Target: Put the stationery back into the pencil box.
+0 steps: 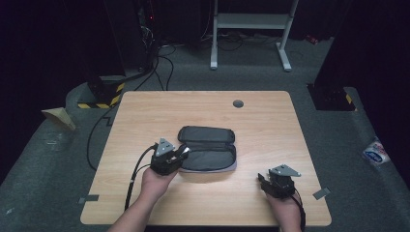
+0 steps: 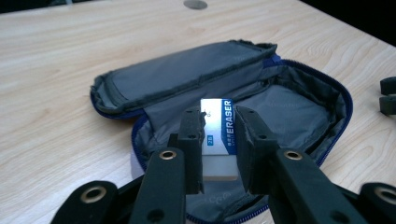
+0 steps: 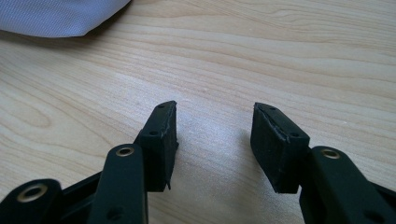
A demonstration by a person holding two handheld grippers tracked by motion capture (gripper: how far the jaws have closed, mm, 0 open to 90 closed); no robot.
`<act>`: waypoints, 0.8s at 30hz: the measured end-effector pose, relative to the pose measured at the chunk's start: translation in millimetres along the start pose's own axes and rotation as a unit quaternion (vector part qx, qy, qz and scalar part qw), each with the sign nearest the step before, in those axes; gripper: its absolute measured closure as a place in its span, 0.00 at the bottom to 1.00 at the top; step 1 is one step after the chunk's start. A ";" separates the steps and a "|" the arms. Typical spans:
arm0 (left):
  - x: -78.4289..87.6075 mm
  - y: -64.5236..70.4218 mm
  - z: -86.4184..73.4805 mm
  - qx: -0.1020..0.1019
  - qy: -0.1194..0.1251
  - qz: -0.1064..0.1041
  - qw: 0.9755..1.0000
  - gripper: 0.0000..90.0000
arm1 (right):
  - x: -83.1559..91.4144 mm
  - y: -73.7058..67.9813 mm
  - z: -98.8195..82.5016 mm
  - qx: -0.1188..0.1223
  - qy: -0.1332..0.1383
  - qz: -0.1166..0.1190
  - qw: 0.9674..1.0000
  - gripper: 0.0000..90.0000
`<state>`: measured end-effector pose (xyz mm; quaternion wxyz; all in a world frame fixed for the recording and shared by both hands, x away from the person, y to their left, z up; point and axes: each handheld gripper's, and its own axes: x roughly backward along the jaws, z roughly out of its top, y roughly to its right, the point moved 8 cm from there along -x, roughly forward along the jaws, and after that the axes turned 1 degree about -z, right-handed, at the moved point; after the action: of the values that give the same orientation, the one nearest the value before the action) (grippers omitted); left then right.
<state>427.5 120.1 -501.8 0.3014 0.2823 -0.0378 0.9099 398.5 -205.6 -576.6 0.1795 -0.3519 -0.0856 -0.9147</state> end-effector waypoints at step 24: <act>-24.3 1.2 -20.2 -0.012 -0.049 0.009 0.999 0.81 | 0.1 0.0 -0.1 0.001 0.000 0.001 1.000 0.56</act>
<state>432.9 111.1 -531.6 0.2945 0.3227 -0.0661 0.8971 398.4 -205.6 -576.6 0.1805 -0.3518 -0.0859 -0.9145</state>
